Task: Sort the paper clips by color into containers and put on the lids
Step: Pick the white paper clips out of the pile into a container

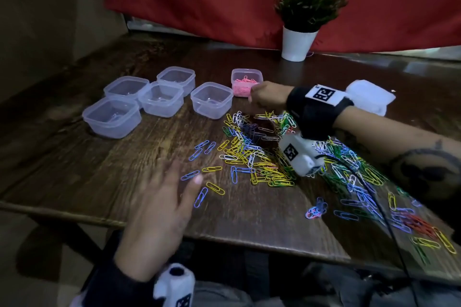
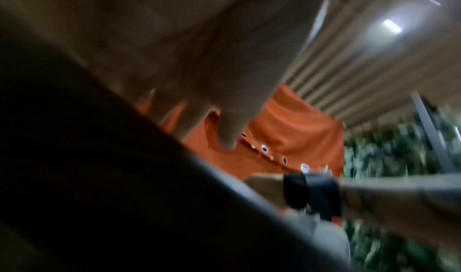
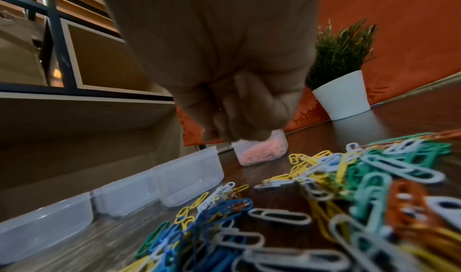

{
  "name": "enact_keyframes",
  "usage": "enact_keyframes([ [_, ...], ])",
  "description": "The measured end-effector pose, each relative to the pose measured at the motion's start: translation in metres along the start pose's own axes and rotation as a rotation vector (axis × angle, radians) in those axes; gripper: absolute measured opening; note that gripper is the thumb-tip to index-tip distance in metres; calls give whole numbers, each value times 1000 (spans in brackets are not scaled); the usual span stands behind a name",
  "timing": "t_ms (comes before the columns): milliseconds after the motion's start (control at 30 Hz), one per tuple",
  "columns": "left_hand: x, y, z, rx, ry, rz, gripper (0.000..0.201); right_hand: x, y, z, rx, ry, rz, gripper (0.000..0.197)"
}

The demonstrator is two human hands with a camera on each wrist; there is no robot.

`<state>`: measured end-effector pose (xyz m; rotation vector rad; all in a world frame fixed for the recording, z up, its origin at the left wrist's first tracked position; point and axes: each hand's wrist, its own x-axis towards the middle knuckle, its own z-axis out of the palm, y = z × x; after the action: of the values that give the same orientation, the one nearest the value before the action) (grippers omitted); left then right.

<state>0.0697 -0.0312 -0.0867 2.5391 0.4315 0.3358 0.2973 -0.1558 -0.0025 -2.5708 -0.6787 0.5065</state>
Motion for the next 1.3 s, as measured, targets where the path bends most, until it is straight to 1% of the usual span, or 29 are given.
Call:
enact_keyframes([
  [33, -3, 1, 0, 121, -108, -74, 127, 6, -5, 1, -2, 33, -7, 30],
  [67, -5, 7, 1, 179, -190, -101, 136, 11, -10, 3, 31, 56, -7, 31],
  [100, -6, 13, 4, 195, -234, -89, 138, 15, -16, 6, 42, 78, 8, 31],
  [133, -6, 21, 9, 184, -266, -55, 135, 19, -21, 9, 55, 85, 25, 31],
  [200, -6, 36, 19, 113, -315, 12, 122, 24, -32, 14, -14, 88, 66, 32],
  [233, -6, 42, 23, 79, -328, 46, 120, 24, -36, 16, -54, 84, 71, 30],
  [267, -6, 46, 26, 44, -345, 80, 122, 23, -41, 16, -22, 80, 74, 27],
  [300, -5, 47, 25, -7, -360, 99, 121, 22, -45, 17, -3, 72, 66, 29],
  [333, -2, 45, 22, -59, -357, 101, 117, 22, -49, 16, 1, 58, 69, 31],
  [367, 3, 41, 19, -80, -341, 86, 107, 21, -52, 16, -17, 49, 80, 26],
  [400, 9, 36, 14, -59, -324, 50, 98, 21, -54, 18, -24, 46, 82, 17],
  [433, 15, 31, 11, 1, -317, 3, 91, 19, -58, 19, 11, 10, 96, 16],
  [500, 23, 24, 9, 162, -320, -61, 81, 17, -65, 23, -10, -33, 32, 26],
  [567, 28, 26, 14, 311, -331, -49, 76, 9, -73, 32, -27, -60, -12, 32],
  [600, 30, 29, 17, 363, -344, -32, 75, 8, -75, 37, 10, -94, -35, 33],
  [700, 31, 38, 22, 417, -402, -7, 77, -1, -84, 47, 140, -144, -32, 36],
  [767, 29, 42, 27, 418, -392, -6, 81, -4, -84, 45, 94, -194, -23, 38],
  [867, 19, 47, 35, 403, -348, 41, 99, -8, -75, 31, 48, -280, -38, 38],
  [900, 17, 47, 37, 377, -335, 56, 101, -8, -69, 22, 25, -258, -38, 37],
  [933, 16, 47, 38, 345, -323, 69, 100, -8, -61, 11, -11, -203, -34, 35],
  [1000, 15, 46, 39, 280, -280, 125, 98, -7, -43, -8, -65, -53, -12, 31],
  [1067, 13, 44, 41, 246, -236, 199, 100, -3, -27, -20, -198, 27, -7, 17],
  [1100, 13, 43, 42, 233, -217, 214, 100, 1, -18, -21, -260, 44, -4, 19],
  [1133, 13, 41, 43, 211, -196, 215, 102, 4, -11, -20, -302, 31, 6, 26],
  [1167, 14, 39, 43, 178, -175, 211, 106, 6, -5, -17, -356, -6, -11, 29],
  [1233, 21, 35, 40, 78, -128, 193, 109, 11, 0, -7, -491, -53, -119, 32],
  [1300, 31, 28, 34, -20, -77, 166, 111, 18, -2, 0, -518, -78, -219, 37],
])
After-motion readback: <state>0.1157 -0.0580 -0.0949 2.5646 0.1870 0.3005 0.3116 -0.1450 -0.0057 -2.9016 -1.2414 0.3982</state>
